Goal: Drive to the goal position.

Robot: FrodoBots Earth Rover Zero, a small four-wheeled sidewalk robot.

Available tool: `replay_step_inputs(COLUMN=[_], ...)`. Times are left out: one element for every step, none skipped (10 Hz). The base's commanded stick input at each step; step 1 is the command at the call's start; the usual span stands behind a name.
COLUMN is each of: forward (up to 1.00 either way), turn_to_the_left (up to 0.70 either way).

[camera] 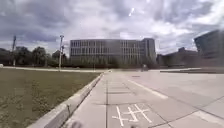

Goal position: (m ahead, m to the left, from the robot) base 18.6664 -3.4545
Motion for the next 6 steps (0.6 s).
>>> replay_step_inputs(forward=[0.7, 0.7, 0.7, 0.7, 0.7, 0.7], turn_to_the_left=[0.0, 0.0, 0.0, 0.0, 0.0, 0.0])
